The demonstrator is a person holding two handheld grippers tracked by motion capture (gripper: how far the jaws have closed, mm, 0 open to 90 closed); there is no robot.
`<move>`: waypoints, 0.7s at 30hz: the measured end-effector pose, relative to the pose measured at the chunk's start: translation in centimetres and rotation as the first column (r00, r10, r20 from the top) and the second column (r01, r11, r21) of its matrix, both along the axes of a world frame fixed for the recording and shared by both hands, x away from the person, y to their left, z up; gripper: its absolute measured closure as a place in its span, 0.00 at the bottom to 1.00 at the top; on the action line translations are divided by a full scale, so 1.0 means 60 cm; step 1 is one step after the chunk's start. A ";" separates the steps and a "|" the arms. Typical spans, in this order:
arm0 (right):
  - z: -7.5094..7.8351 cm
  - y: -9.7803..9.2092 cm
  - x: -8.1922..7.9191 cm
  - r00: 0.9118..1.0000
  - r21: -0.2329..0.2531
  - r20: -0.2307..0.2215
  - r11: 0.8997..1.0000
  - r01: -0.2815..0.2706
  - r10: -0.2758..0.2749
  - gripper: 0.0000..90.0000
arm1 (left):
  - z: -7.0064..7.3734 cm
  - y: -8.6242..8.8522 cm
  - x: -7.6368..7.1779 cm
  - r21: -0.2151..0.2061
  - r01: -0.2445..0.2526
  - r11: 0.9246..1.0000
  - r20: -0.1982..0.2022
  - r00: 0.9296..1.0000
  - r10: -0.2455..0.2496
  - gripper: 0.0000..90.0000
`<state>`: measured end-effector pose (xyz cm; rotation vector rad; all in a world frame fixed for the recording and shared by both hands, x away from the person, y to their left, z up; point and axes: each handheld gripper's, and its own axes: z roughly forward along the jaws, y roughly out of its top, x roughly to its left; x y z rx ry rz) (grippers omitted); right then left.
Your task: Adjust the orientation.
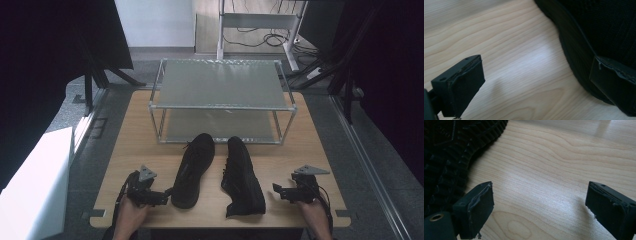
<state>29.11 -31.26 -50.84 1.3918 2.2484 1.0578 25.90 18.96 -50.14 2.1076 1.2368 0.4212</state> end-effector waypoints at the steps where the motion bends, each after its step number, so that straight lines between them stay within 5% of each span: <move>1: 0.000 0.000 0.000 1.000 0.000 0.000 1.000 0.001 -0.001 0.09 | 0.000 -0.005 0.000 -0.004 0.008 1.000 -0.002 1.000 -0.008 0.00; 9: 0.000 0.000 0.001 1.000 0.002 0.000 1.000 -0.001 0.001 0.09 | -0.003 -0.045 0.002 -0.016 0.068 0.998 0.003 0.998 -0.068 0.00; 21: 0.004 -0.006 0.002 1.000 0.016 0.004 1.000 0.008 -0.008 0.09 | 0.002 -0.013 0.002 -0.030 -0.009 1.000 0.049 0.999 0.011 0.00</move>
